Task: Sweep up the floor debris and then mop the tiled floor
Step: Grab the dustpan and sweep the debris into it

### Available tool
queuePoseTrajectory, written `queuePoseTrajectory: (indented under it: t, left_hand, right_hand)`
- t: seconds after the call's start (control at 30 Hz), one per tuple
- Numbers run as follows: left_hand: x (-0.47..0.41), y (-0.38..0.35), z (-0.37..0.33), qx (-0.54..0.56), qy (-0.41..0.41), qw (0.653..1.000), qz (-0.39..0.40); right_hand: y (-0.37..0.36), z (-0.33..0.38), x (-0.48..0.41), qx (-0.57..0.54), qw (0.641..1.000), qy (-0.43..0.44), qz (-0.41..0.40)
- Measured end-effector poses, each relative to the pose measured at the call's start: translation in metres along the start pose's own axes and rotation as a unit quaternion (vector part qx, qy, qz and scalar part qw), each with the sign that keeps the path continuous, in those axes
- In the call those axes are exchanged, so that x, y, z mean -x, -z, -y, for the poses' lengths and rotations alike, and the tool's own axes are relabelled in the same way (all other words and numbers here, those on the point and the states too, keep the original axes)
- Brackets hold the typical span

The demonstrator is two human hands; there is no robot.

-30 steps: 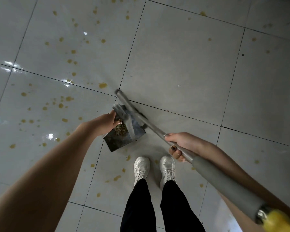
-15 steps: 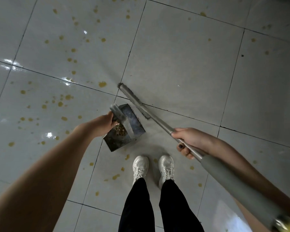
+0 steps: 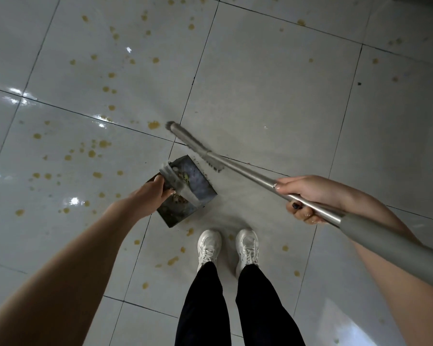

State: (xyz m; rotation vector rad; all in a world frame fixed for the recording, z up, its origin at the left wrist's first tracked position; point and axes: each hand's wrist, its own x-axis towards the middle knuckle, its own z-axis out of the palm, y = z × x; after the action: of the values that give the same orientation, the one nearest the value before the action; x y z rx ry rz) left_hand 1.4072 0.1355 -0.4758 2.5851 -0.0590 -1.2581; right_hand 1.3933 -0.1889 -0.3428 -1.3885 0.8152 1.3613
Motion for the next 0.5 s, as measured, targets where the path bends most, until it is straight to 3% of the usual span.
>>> queuePoseTrajectory:
  t: [0.27,0.5]
  left_hand:
    - [0.025,-0.005,0.0,0.031,0.004,0.996,-0.085]
    - [0.03,0.001,-0.025,0.069,0.077,0.99,-0.096]
  right_hand:
    - [0.032,-0.003,0.017,0.049,0.99,0.035,-0.126]
    - [0.06,-0.02,0.005,0.083,0.979,0.036,-0.184]
